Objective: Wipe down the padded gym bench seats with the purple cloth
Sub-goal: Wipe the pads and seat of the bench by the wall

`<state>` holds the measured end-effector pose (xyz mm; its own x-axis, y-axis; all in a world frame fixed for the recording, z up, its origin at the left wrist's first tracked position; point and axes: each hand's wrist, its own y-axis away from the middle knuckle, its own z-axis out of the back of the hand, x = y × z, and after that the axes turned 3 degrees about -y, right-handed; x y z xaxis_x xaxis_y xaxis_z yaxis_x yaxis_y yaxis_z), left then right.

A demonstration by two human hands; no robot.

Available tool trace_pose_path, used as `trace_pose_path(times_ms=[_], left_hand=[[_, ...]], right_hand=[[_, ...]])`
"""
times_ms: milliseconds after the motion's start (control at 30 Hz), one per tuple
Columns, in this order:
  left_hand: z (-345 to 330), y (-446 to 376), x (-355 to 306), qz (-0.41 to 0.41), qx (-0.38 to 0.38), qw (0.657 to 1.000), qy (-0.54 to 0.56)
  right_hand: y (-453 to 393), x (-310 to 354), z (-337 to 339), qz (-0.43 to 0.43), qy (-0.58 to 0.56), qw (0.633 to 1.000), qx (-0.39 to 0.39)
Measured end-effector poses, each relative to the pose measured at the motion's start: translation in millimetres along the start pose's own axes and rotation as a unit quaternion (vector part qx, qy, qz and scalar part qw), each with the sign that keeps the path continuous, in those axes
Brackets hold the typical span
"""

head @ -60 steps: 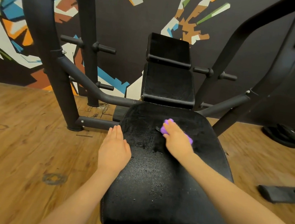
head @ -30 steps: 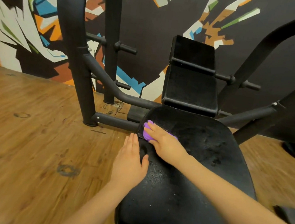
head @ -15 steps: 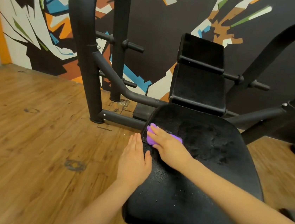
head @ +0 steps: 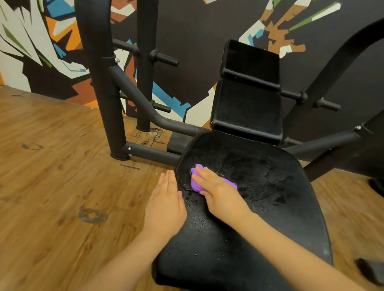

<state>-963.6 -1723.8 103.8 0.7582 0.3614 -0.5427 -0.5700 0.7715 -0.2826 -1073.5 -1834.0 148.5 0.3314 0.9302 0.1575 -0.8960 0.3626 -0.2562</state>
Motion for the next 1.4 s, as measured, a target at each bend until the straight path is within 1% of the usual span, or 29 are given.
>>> trace_pose_path(times_ms=[67,133,300,400,467,567,633,700,767,867,967,1033,1067,1133,1167,1233,1267,1400], left_hand=[[1.5,0.8,-1.5,-0.009,0.000,1.000,-0.012],[2.8,1.4,-1.8,-0.016,0.001,1.000,-0.020],[1.9,1.1,-0.6,-0.018,-0.001,1.000,-0.019],[1.5,1.2,-1.0,-0.019,-0.003,1.000,-0.023],[1.5,1.8,-1.2,-0.019,-0.005,1.000,-0.018],[0.0,0.5,-0.1,-0.026,-0.007,0.999,-0.021],[-0.3,0.2,-0.1,-0.024,-0.010,0.999,-0.023],[0.0,0.2,-0.2,-0.023,-0.012,0.999,-0.021],[0.0,0.8,-0.4,-0.022,-0.014,0.999,-0.020],[-0.1,0.3,0.6,-0.017,-0.016,1.000,-0.020],[-1.0,0.9,0.3,-0.016,-0.014,0.999,-0.024],[-1.2,1.2,0.2,-0.019,-0.015,1.000,-0.020],[-1.3,1.0,0.3,-0.019,-0.016,1.000,-0.014],[-2.0,0.3,1.4,-0.019,-0.014,1.000,0.002],[-2.2,0.2,1.9,-0.019,-0.014,1.000,0.005],[-2.1,1.1,2.1,-0.020,-0.013,1.000,0.004],[-2.2,1.6,2.0,-0.020,-0.014,1.000,0.004],[-3.6,1.0,2.2,-0.021,-0.019,1.000,-0.004]], right_hand=[[12.1,-19.0,5.2,-0.027,-0.004,0.999,-0.028],[29.7,-45.1,14.5,-0.078,0.006,0.996,-0.049],[84.6,-105.1,48.9,-0.194,0.050,0.978,-0.061],[96.9,-118.2,58.9,-0.242,0.057,0.966,-0.074],[92.7,-119.1,57.0,-0.269,0.047,0.959,-0.076],[79.4,-116.9,47.7,-0.308,0.045,0.945,-0.100],[64.2,-103.8,43.2,-0.301,0.057,0.944,-0.118],[40.9,-74.8,36.1,-0.237,0.080,0.961,-0.118],[12.8,-37.1,25.8,-0.170,0.067,0.979,-0.091],[-21.8,11.2,7.2,-0.087,0.075,0.993,-0.028],[-23.0,12.3,-2.8,-0.063,0.052,0.997,-0.017],[-6.4,-3.4,1.7,-0.044,0.046,0.997,-0.034],[5.6,-12.2,7.5,-0.050,0.050,0.996,-0.053],[32.1,-40.8,20.5,-0.104,0.056,0.988,-0.105],[47.4,-57.5,28.0,-0.144,0.056,0.982,-0.111],[79.2,-89.1,43.7,-0.189,0.076,0.975,-0.091],[92.4,-103.3,50.3,-0.211,0.077,0.970,-0.095],[112.3,-128.8,52.0,-0.296,0.075,0.944,-0.124]])
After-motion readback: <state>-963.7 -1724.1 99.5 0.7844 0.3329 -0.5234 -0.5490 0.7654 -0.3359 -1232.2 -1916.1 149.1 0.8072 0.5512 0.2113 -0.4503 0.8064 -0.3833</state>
